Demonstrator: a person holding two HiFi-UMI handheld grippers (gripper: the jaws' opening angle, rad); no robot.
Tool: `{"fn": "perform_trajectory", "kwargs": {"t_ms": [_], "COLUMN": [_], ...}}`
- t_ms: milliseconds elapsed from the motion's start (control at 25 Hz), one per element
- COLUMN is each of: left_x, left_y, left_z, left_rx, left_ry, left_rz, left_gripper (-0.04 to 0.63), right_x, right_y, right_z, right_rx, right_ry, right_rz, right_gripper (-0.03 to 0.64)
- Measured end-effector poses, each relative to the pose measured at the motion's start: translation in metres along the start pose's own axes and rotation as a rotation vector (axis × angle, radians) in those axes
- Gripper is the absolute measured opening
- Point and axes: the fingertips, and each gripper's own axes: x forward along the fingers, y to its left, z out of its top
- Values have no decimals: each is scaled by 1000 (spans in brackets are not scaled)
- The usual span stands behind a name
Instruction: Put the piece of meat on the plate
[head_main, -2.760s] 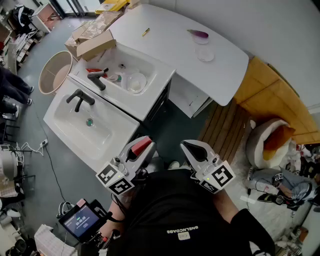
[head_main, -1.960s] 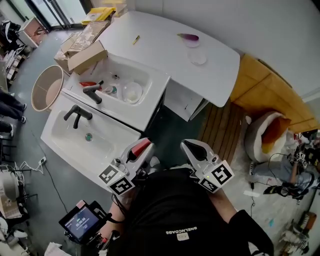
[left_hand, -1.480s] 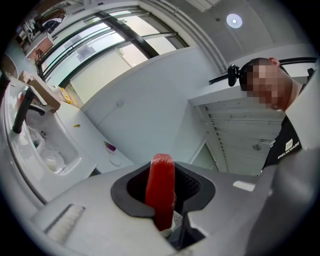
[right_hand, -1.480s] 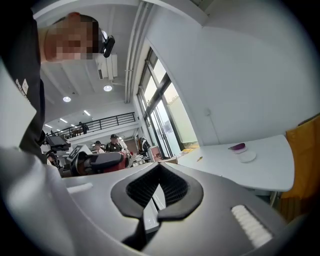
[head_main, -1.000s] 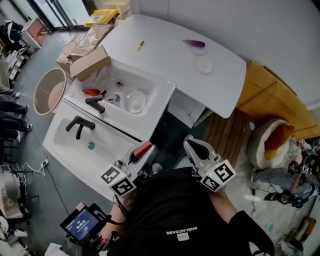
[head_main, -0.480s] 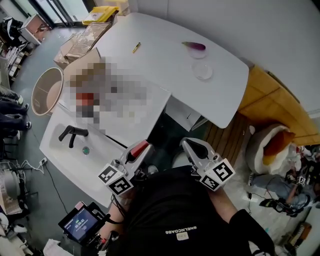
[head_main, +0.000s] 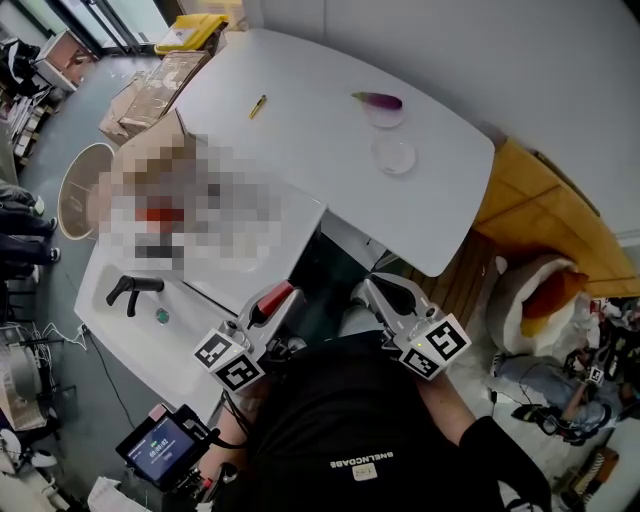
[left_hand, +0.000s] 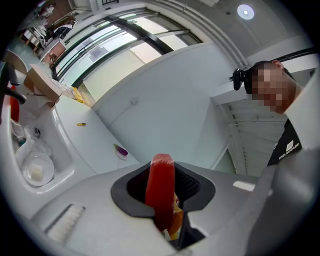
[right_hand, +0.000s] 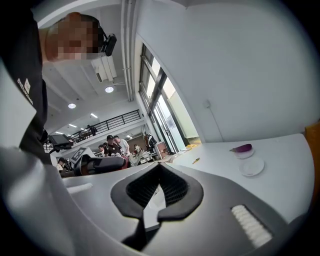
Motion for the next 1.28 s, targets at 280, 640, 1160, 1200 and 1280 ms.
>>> {"fn": "perform_trajectory", "kwargs": {"t_ms": [280, 640, 1160, 1200, 1280], "left_x": [52, 126, 191, 195, 203], "left_y": [-2, -15, -16, -16, -16], "left_z": [5, -3, -11, -11, -11], "left_rx": [6, 21, 35, 36, 37], "left_ry": [0, 10, 53, 57, 68], "left_rz": [22, 21, 15, 10, -2], "left_gripper": [109, 109, 109, 109, 109], "right_x": [-5, -29, -60, -62, -66], "right_y": [-50, -116, -171, -172, -175], "right_z": [27, 51, 70, 71, 73], "right_rx": [15, 25, 44, 45, 49], "right_ry": [-8, -21, -67, -70, -74], "right_rz": [3, 1, -58, -65, -81], "right_gripper": [6, 6, 6, 6, 6]}}
